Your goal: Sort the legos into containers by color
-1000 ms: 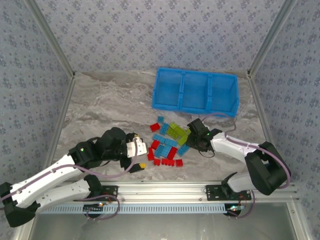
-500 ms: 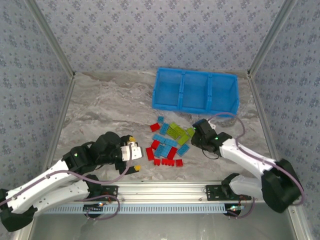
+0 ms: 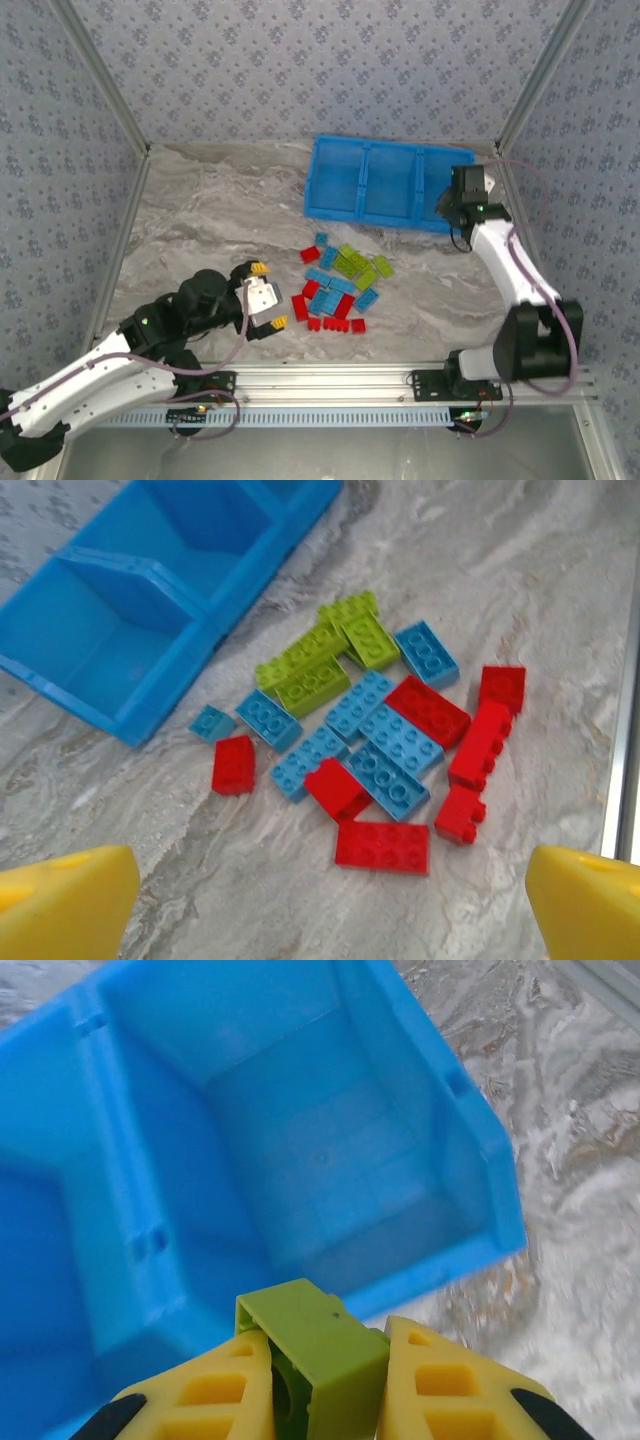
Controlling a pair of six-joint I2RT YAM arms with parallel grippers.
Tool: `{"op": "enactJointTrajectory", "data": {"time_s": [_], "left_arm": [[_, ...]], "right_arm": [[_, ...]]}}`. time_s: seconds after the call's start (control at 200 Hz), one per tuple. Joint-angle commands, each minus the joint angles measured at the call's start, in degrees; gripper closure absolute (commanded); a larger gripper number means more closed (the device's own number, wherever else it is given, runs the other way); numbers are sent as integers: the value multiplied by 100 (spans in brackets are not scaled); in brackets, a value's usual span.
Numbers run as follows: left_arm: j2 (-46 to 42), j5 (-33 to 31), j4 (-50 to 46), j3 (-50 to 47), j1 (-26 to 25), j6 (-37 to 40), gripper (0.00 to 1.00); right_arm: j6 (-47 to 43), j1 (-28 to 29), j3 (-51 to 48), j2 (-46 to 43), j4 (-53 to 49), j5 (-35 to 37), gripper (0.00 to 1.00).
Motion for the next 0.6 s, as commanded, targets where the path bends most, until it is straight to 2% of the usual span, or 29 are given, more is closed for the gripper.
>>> {"op": "enactJointTrajectory", "data": {"time_s": [0.0,0.115,0.215,0.425,0.51,0.6], "left_arm": [[-302,-240,460,-60,-10,-256,1],[-478,-341,439,-99,0,-110,1],[-552,-381,378,-126,4,-27,1],[-501,-408,332,-136,9,67,1],[-491,-424,299,-123,7,88,1],[-484,-436,294,-123,13,106,1]], "right_arm": [[-336,-261,740,983,49,-601,79],[-265,-384,1456,1980,-187,-788,71],[-194,-410,1748,2228,-281,-839,66],[-181,-444,1669,1811,-426,-749,54],[-176,-452,1483,1373,-419,-783,50],[-166,-422,1283,808,-499,-906,50]]}}
